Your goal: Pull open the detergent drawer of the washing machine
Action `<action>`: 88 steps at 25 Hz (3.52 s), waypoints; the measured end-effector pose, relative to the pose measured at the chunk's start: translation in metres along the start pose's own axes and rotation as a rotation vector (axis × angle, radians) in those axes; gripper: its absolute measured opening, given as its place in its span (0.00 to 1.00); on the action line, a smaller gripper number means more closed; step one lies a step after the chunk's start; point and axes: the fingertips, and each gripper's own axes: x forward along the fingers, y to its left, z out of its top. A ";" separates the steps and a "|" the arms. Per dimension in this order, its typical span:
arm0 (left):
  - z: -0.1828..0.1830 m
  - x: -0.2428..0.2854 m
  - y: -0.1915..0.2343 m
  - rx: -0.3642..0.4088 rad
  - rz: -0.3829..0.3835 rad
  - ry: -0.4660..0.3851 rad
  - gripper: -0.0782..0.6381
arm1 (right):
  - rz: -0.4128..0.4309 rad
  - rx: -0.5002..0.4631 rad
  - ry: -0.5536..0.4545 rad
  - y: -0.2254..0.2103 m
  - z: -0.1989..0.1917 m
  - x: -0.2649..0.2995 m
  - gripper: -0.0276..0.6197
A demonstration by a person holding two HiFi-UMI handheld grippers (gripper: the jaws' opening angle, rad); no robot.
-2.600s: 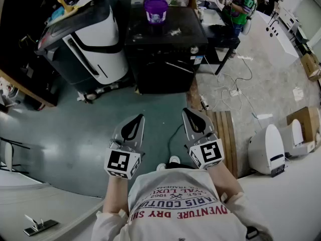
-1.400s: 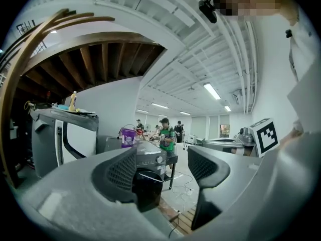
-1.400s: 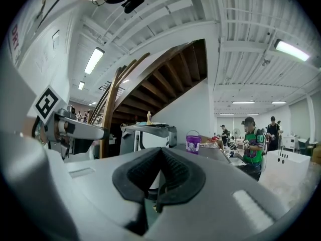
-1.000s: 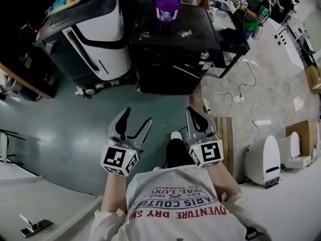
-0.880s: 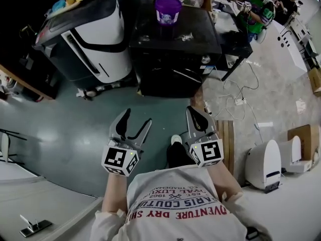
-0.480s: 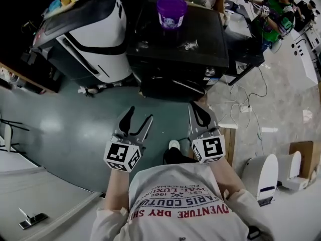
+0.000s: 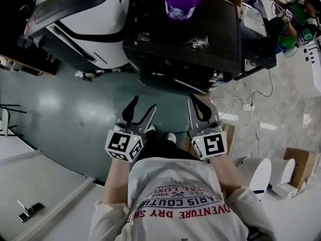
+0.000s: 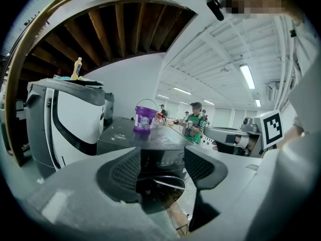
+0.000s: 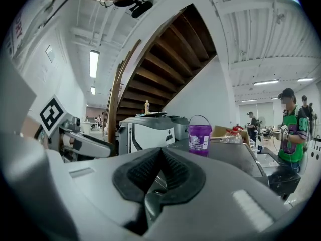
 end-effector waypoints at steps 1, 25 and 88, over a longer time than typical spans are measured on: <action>-0.002 0.009 0.008 -0.013 -0.001 -0.003 0.49 | 0.006 -0.003 0.003 -0.001 -0.003 0.009 0.04; -0.120 0.167 0.188 -0.798 -0.121 -0.171 0.34 | -0.007 0.069 0.114 -0.003 -0.144 0.177 0.04; -0.139 0.153 0.182 -1.150 -0.558 -0.532 0.29 | -0.118 0.062 0.092 -0.010 -0.202 0.160 0.04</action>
